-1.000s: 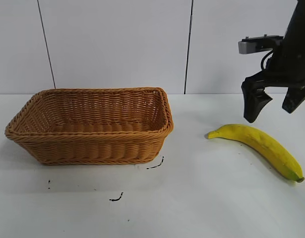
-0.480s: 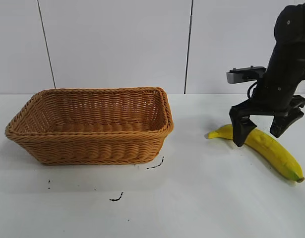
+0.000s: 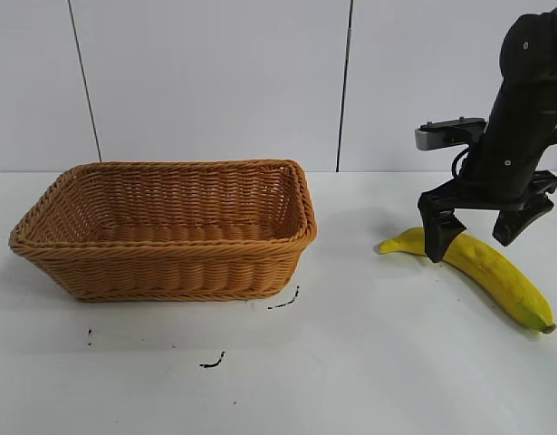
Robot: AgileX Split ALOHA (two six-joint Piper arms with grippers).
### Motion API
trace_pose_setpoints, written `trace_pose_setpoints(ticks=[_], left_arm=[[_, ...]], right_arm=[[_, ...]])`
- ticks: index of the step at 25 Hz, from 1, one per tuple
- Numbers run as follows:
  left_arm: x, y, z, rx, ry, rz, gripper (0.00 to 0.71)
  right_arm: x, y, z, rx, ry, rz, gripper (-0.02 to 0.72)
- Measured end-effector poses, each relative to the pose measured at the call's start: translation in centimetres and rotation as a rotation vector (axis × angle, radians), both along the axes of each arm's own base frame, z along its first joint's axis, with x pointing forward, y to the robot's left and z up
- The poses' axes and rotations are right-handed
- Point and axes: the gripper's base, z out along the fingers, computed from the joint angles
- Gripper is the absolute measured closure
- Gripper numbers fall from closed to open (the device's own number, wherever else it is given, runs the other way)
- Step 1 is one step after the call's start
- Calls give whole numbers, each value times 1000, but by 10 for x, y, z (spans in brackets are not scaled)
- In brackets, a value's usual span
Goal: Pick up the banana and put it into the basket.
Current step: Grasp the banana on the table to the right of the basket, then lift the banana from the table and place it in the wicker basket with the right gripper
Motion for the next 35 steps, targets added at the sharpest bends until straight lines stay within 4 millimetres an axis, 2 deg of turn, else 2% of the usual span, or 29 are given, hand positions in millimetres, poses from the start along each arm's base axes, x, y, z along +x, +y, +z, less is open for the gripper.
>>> trace_pose_setpoints(ticks=[6, 11, 14, 15, 17, 19, 20, 22, 26, 35], left_arm=[[0, 0, 0, 0, 0, 0, 20], [0, 0, 0, -1, 0, 0, 20], [0, 0, 0, -1, 0, 0, 20], [0, 0, 0, -1, 0, 0, 20], [0, 0, 0, -1, 0, 0, 20], [0, 0, 0, -1, 0, 0, 20], [0, 0, 0, -1, 0, 0, 20], [0, 0, 0, -1, 0, 0, 20], [0, 0, 0, -1, 0, 0, 20], [0, 0, 0, -1, 0, 0, 20]], right_arm=[[0, 0, -1, 4, 0, -21, 11], [-3, 0, -18, 0, 71, -25, 11], [-4, 0, -20, -1, 82, -24, 35], [-4, 1, -20, -1, 83, -24, 73], [-4, 1, -20, 0, 83, -33, 209], [-4, -1, -20, -14, 86, -44, 421], [-4, -1, -19, -21, 85, -43, 397], [-5, -3, -15, -32, 89, -43, 405], [-7, -4, 10, -46, 60, -36, 405], [-14, -5, 98, -52, 61, -60, 405]])
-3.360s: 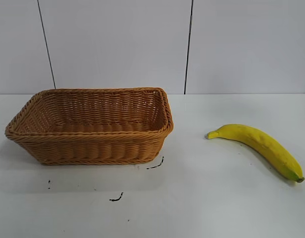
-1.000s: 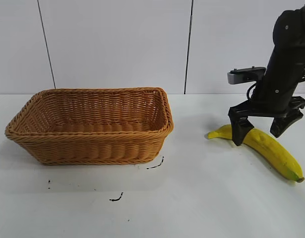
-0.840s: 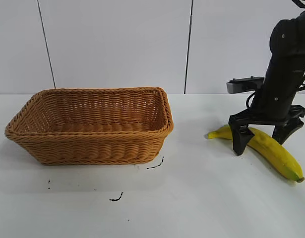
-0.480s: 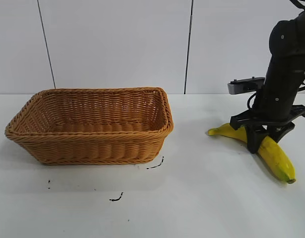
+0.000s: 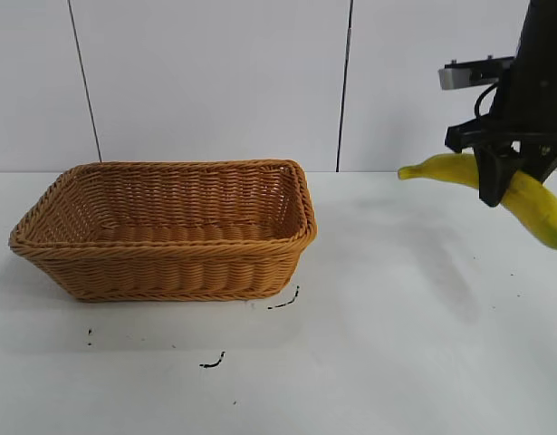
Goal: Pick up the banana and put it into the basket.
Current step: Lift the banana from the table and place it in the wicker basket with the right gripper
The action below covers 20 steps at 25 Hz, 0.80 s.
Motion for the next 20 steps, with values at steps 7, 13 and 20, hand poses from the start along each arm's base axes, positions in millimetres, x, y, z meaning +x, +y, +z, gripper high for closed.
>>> trace_pose_setpoints(ticks=[7, 13, 20], left_arm=[[0, 0, 0, 0, 0, 0, 20], [0, 0, 0, 1, 0, 1, 20], [0, 0, 0, 1, 0, 1, 20]], right_arm=[[6, 4, 41, 47, -54, -31, 405], [11, 23, 65, 79, -131, 7, 405], [9, 86, 87, 95, -208, 167, 405]])
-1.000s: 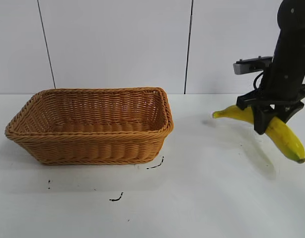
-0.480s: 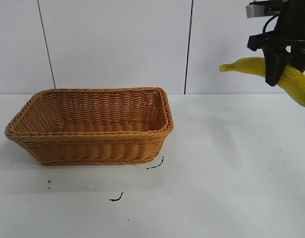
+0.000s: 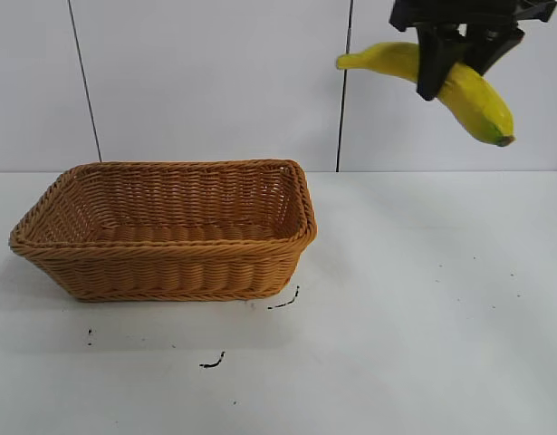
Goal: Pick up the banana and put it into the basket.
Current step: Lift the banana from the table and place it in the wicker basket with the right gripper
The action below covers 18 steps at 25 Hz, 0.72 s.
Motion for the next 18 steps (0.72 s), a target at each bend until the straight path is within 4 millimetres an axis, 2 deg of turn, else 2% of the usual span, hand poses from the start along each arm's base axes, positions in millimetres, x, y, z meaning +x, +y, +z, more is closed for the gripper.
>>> trace_pose_setpoints(ticks=[5, 10, 14, 18], left_arm=[[0, 0, 0, 0, 0, 0, 20], [0, 0, 0, 0, 0, 0, 20], [0, 0, 0, 0, 0, 0, 20], [0, 0, 0, 0, 0, 0, 20]], right_arm=[[9, 47, 2, 8, -53, 99, 405], [15, 105, -10, 15, -100, 228, 405], [9, 153, -19, -28, -231, 478, 405], [5, 185, -26, -103, -368, 708, 405]])
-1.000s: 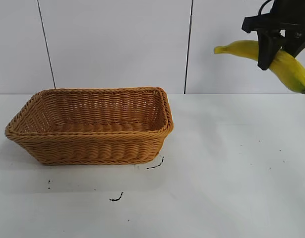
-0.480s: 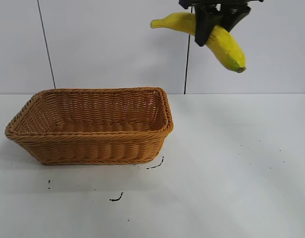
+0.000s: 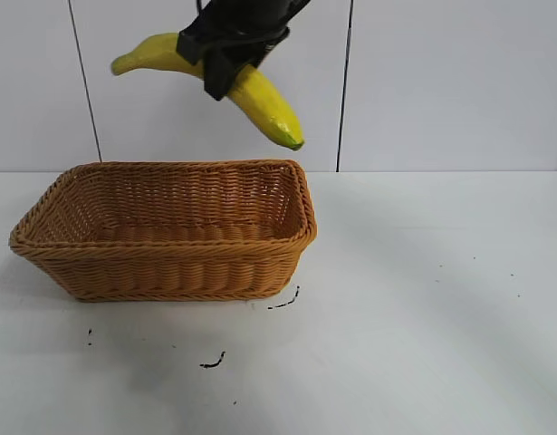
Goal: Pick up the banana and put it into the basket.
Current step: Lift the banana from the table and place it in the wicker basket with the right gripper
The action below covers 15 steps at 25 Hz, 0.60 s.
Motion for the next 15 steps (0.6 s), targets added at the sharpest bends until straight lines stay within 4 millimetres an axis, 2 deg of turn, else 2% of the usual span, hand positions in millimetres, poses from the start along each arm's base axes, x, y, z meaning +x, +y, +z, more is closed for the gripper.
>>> trace_pose_setpoints(ticks=[5, 15], left_arm=[[0, 0, 0, 0, 0, 0, 20], [0, 0, 0, 0, 0, 0, 20]], right_arm=[[4, 12, -20, -40, -35, 74, 405], [20, 25, -88, -61, 2, 87, 405]])
